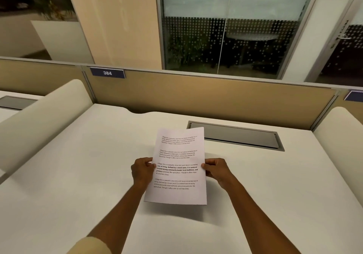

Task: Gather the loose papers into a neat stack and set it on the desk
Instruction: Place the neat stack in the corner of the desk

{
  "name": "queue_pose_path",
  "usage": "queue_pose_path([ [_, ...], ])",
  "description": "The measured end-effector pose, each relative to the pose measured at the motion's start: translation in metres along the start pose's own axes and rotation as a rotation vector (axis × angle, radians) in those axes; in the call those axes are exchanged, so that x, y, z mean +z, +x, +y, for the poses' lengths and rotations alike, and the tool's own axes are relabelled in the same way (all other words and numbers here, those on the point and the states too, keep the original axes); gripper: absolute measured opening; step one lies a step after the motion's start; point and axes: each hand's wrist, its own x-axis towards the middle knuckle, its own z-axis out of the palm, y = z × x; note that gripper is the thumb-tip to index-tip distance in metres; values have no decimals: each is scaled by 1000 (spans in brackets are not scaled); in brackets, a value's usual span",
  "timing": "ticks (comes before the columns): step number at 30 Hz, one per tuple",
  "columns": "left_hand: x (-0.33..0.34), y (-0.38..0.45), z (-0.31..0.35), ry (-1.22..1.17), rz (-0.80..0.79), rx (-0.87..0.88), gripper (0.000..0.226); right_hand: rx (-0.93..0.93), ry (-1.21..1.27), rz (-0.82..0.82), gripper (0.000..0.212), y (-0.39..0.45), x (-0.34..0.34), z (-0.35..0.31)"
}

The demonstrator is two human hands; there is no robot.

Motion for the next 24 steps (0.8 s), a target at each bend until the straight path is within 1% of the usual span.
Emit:
queue_pose_path([
  [7,-47,76,-38,-38,-4,-31,28,-1,-19,105,21,33,93,-7],
  [12,-94,149,-68,-37,-27,-18,27,25,-20,181,19,59,175,-17],
  [16,-135,211,-87,-20,-39,-1,26,31,-31,202,12,82,242,-30],
  [19,-160,251,-94,-5,-26,15,26,37,-47,222,16,98,284,-41],
  [24,-194,310,-105,10,6,5,24,45,-66,221,15,130,343,-61],
])
